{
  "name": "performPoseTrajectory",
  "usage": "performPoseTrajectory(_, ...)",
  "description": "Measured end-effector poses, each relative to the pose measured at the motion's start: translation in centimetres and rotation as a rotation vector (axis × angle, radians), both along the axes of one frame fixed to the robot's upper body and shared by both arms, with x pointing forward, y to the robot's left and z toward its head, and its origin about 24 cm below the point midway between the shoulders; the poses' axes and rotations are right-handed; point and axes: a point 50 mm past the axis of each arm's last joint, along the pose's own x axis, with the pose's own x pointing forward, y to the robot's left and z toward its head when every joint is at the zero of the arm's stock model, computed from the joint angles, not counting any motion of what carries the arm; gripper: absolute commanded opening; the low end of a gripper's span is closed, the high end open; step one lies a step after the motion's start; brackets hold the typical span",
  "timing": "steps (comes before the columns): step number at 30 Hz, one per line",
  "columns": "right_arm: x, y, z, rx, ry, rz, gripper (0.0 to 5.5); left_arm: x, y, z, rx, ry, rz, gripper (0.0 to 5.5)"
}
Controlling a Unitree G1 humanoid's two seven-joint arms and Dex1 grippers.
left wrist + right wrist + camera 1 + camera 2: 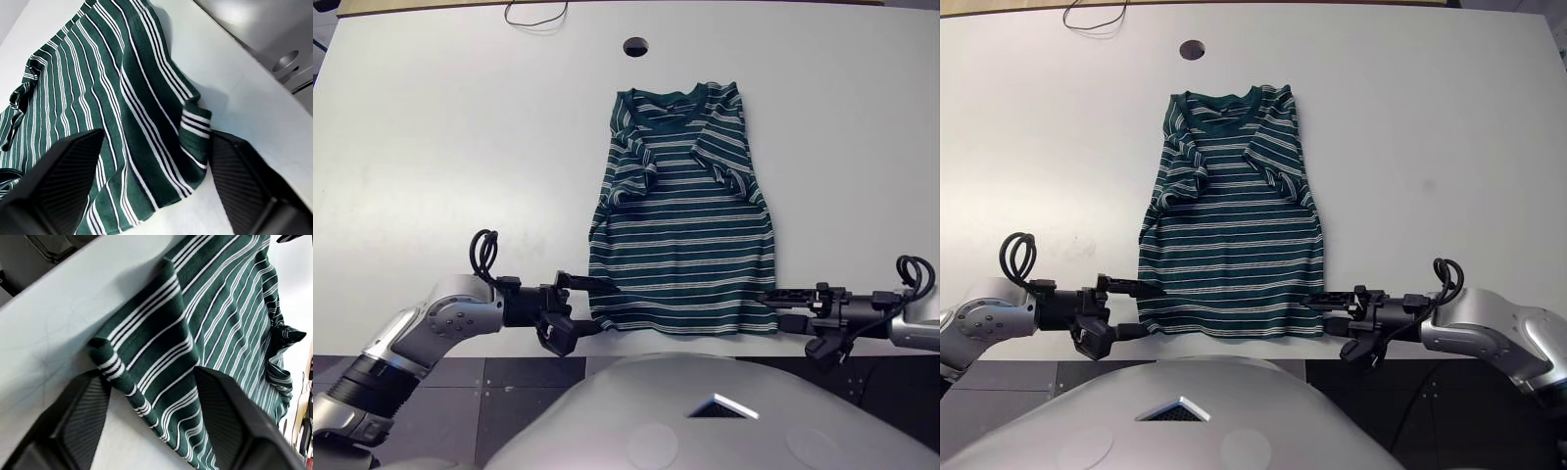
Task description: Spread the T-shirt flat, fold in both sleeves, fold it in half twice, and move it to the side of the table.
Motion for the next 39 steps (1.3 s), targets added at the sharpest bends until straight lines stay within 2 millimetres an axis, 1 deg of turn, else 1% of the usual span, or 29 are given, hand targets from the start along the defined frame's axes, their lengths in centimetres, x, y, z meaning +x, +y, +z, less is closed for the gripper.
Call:
performPoseTrajectory(5, 0.2, 0.3, -0.4, 0.001, 0.018, 0.028, 1.36, -0.3, 0.1, -0.4, 0.000, 0.021, -0.006, 2.38)
performPoseTrajectory(6, 0.2, 0.4, -0.6, 0.006, 0.023, 0.027, 1.07, -0.4, 0.1, -0.4, 0.000, 0.024, -0.006, 2.13)
performPoseTrajectory(8, 0.2, 0.4, -0.7, 0.000, 0.033, 0.028, 0.83, -0.4, 0.1, -0.5, 0.002, 0.029, -0.005, 1.93)
performPoseTrajectory(10, 0.2, 0.4, -0.7, 0.000, 0.042, 0.017, 0.34, -0.4, 0.2, -0.6, 0.004, 0.032, -0.002, 1.50)
performPoseTrajectory(11, 0.2, 0.4, -0.8, -0.004, 0.047, 0.016, 0.19, -0.4, 0.3, -0.6, 0.006, 0.035, 0.000, 1.37)
performPoseTrajectory(12, 0.2, 0.4, -0.8, -0.006, 0.049, 0.015, 0.10, -0.4, 0.3, -0.7, 0.007, 0.037, 0.001, 1.13)
performPoseTrajectory(16, 0.2, 0.4, -0.9, 0.010, 0.061, -0.006, 0.10, -0.3, 0.6, -0.8, 0.003, 0.061, 0.033, 0.35)
performPoseTrajectory(18, 0.2, 0.5, -0.9, 0.026, 0.072, -0.021, 0.10, -0.2, 0.8, -0.9, -0.001, 0.075, 0.054, 0.11)
performPoseTrajectory(21, 0.2, 0.3, -1.1, 0.051, 0.095, -0.061, 0.10, -0.3, 0.8, -1.0, -0.025, 0.110, 0.081, 0.11)
performPoseTrajectory(24, 0.7, 0.4, -0.9, 0.126, 0.117, -0.156, 0.10, -0.6, 0.6, -0.7, -0.101, 0.163, 0.113, 0.11)
performPoseTrajectory(26, 1.3, 0.2, -0.2, 0.188, 0.107, -0.220, 0.10, -0.9, 0.2, -0.1, -0.172, 0.195, 0.128, 0.11)
performPoseTrajectory(28, 1.8, 0.0, 0.7, 0.247, 0.092, -0.276, 0.10, -0.7, 0.0, 0.7, -0.231, 0.193, 0.145, 0.11)
performPoseTrajectory(31, 2.7, -0.6, 2.7, 0.354, 0.034, -0.381, 0.10, 0.9, -0.2, 2.8, -0.370, 0.118, 0.200, 0.11)
performPoseTrajectory(33, 2.9, -1.1, 2.9, 0.344, 0.021, -0.424, 0.10, 2.1, -0.3, 3.2, -0.412, 0.062, 0.245, 0.11)
performPoseTrajectory(36, 3.9, -1.7, 3.5, 0.343, -0.027, -0.475, 0.10, 4.9, -0.5, 3.1, -0.443, -0.064, 0.349, 0.11)
performPoseTrajectory(39, 6.6, -1.4, 4.1, 0.460, -0.145, -0.557, 0.10, 8.1, -0.8, 2.5, -0.454, -0.173, 0.464, 0.11)
